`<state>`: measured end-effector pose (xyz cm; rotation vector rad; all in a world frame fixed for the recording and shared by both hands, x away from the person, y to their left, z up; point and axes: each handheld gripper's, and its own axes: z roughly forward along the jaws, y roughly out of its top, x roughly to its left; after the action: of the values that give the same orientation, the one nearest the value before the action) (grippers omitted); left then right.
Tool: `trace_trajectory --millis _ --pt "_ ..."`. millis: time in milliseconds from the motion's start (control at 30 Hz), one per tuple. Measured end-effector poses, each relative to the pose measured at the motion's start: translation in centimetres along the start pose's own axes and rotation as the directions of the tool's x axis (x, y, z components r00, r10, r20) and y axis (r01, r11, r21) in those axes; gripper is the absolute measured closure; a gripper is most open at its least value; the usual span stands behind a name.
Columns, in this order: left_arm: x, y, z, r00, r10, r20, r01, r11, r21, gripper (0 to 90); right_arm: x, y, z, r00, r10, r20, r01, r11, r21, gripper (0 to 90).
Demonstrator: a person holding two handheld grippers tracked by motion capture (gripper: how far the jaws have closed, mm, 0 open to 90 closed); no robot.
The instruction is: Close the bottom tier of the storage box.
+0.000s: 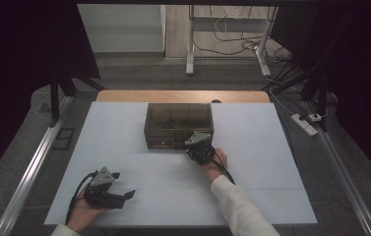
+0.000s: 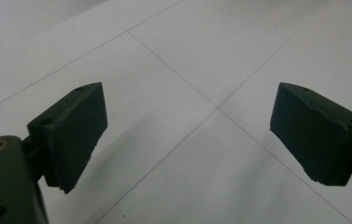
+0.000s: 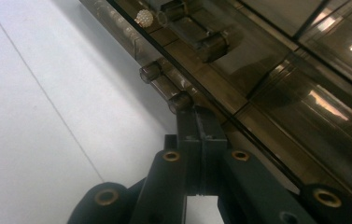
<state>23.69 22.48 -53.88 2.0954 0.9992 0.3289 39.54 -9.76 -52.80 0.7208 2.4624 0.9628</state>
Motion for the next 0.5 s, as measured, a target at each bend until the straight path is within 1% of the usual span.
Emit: trace_trajectory --millis 367,400,500 --pt "0.00 -0.02 0.02 1.0000 0.002 0.000 -0.002 1.0000 0.002 11.0 -0.59 0.23 0.36 0.9999 0.010 0.013 -0.010 1.000 -0.014 89.4" --pt "0.00 -0.02 0.02 1.0000 0.002 0.000 -0.002 1.0000 0.002 11.0 -0.64 0.24 0.40 0.9999 0.013 0.006 -0.013 1.000 -0.017 89.5" --pt "0.00 -0.03 0.02 1.0000 0.002 0.000 -0.002 1.0000 0.003 11.0 -0.54 0.31 0.49 1.0000 0.004 0.008 -0.004 1.000 -0.013 89.4"
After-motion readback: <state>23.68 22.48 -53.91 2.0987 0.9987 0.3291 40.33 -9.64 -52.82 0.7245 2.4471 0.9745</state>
